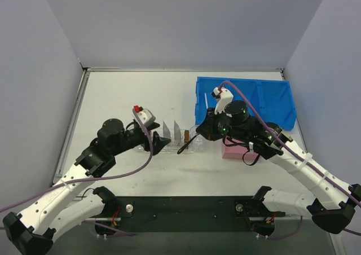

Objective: Prepare toiletry sets of a toothbrush and toothpaste on the tray

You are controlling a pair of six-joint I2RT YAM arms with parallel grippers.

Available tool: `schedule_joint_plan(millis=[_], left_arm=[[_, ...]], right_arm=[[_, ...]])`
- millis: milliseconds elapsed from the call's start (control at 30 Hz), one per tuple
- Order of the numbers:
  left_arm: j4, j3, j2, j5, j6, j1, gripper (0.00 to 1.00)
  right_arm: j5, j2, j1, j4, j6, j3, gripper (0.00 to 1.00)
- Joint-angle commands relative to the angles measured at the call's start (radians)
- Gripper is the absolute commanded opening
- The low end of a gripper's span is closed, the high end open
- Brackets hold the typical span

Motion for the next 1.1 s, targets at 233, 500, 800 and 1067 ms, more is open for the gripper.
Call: schedule_joint_plan(millis=[233, 500, 800, 1067], left_arm=[[-0.042, 0.048, -0.013, -0.108, -0.122, 0.480, 0.88], [-0.120, 0.057, -0.007, -0.385, -0.047, 0.489, 0.88], [-0.122, 0.059, 0.013, -0.397, -0.042, 0.486, 0.88], [-0.140, 0.066, 0.016, -0.469, -0.036, 0.483, 0.88]], right_arm=[[0.215, 0.198, 0.160, -0.054, -0.201, 0.287, 0.00], [0.204, 0.416, 0.200, -0.059, -0.313, 0.490, 0.00], [0.178, 0.629, 0.205, -0.047, -0.375, 0.660, 0.00], [0.184, 0.719, 0.202, -0.047, -0.409, 0.726, 0.00]])
